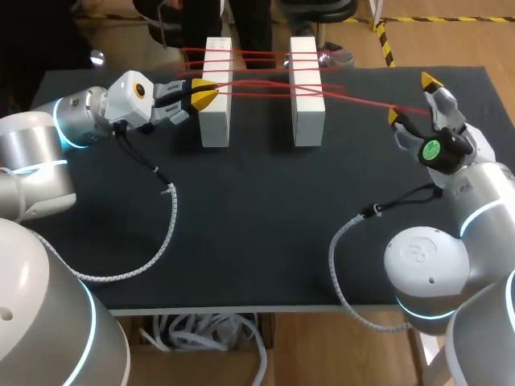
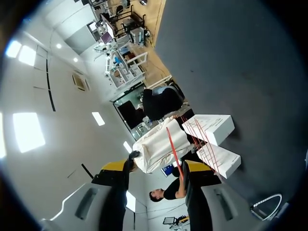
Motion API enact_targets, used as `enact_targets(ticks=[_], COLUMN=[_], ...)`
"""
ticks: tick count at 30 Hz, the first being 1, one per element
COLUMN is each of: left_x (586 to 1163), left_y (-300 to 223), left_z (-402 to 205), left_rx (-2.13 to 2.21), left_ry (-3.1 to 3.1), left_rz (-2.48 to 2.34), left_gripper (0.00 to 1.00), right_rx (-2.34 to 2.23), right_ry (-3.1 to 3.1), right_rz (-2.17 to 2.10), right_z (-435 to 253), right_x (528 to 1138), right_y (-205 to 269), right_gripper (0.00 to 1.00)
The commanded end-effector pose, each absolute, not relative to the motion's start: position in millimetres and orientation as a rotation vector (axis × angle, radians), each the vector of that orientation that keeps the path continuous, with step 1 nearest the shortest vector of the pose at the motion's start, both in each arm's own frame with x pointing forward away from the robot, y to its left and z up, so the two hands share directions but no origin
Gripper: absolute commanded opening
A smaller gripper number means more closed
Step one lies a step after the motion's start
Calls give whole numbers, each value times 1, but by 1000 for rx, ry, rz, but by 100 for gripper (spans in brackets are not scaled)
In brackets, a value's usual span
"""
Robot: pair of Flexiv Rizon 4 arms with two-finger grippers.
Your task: Grab the tape and strap the tape.
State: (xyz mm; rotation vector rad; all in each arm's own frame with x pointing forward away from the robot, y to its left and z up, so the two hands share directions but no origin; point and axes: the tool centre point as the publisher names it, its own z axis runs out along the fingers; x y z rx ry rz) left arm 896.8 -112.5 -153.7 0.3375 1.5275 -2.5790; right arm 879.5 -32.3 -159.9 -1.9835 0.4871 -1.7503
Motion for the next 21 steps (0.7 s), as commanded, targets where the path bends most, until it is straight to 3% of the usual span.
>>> enact_targets(ticks=[1, 21], left_x=[897, 897], left_y=[-113, -113], left_z=[-154, -154], left_rx=[337, 337], left_ry=[1528, 1528], left_rz=[-2578, -2578], left_gripper=[0, 0], right_rx=[-1982, -1911], right_ry=[477, 478], right_rz=[-1741, -1743], right_z=[-158, -158], right_x=[876, 880], right_y=[-32, -4], right_gripper=[48, 48])
